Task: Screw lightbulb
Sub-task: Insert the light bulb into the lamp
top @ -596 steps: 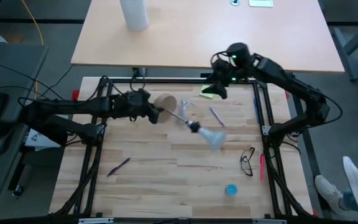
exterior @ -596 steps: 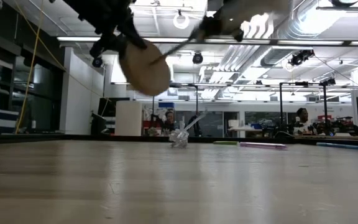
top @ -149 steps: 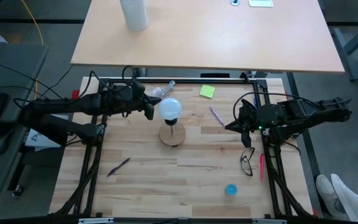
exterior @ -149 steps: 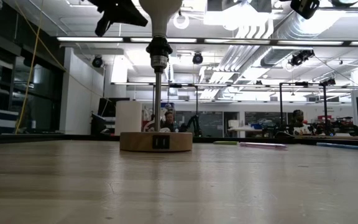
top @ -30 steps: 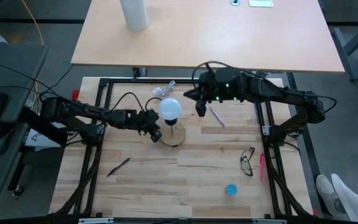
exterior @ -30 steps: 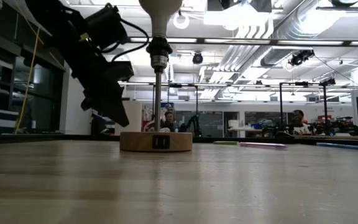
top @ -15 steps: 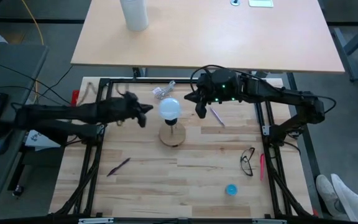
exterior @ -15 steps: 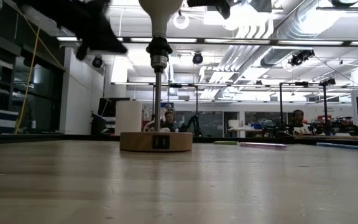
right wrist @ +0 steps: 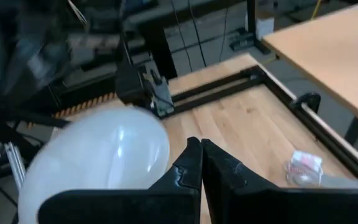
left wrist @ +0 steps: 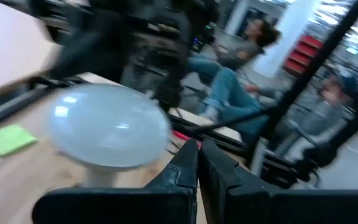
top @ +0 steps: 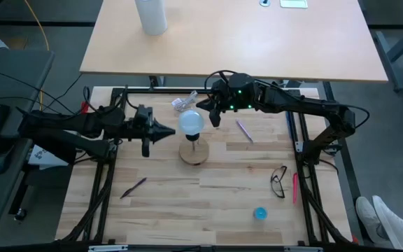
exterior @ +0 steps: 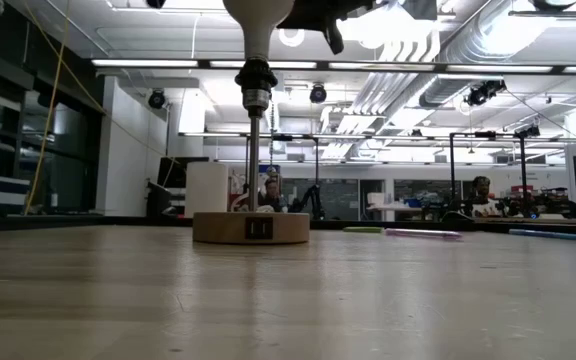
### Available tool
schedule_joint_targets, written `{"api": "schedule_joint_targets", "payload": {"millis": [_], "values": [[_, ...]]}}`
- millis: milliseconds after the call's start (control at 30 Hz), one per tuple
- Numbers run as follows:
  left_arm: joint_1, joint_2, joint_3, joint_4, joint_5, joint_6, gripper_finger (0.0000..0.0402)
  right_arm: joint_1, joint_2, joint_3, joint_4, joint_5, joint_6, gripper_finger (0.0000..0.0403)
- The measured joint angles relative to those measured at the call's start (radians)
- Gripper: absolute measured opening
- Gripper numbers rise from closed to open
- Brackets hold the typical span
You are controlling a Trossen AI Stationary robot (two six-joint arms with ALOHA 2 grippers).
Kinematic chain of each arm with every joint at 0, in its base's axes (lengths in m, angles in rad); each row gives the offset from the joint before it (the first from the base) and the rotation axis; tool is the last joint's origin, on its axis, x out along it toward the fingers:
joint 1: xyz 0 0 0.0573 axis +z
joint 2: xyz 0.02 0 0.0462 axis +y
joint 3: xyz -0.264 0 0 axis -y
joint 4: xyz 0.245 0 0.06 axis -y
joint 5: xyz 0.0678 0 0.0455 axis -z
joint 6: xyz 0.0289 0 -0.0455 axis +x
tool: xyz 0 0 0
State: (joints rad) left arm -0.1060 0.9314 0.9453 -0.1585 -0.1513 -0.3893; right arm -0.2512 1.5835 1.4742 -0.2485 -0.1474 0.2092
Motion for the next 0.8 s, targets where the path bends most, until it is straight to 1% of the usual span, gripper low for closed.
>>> {"api": "schedule_joint_targets", "payload": {"millis": [167,267,367,467,800], "values": [[-0.020,0.094,0.003,0.009,0.011,0.001,0.0000,-0.011,0.022,0.000,0.027,-0.061,0.011,0.0000],[-0.020,0.147,0.003,0.086,0.006,0.012,0.0000,-0.011,0.023,0.000,0.031,-0.070,0.011,0.0000],[-0.020,0.184,0.004,0.146,-0.031,0.025,0.0000,-0.010,0.028,0.000,0.028,-0.071,0.019,0.0000],[-0.020,0.200,0.004,0.170,-0.062,0.026,0.0000,-0.010,0.027,0.000,0.031,-0.071,0.019,0.0000],[-0.019,0.203,0.004,0.135,-0.145,0.044,0.0000,0.003,0.027,0.000,0.033,-0.076,0.037,0.0000]]}}
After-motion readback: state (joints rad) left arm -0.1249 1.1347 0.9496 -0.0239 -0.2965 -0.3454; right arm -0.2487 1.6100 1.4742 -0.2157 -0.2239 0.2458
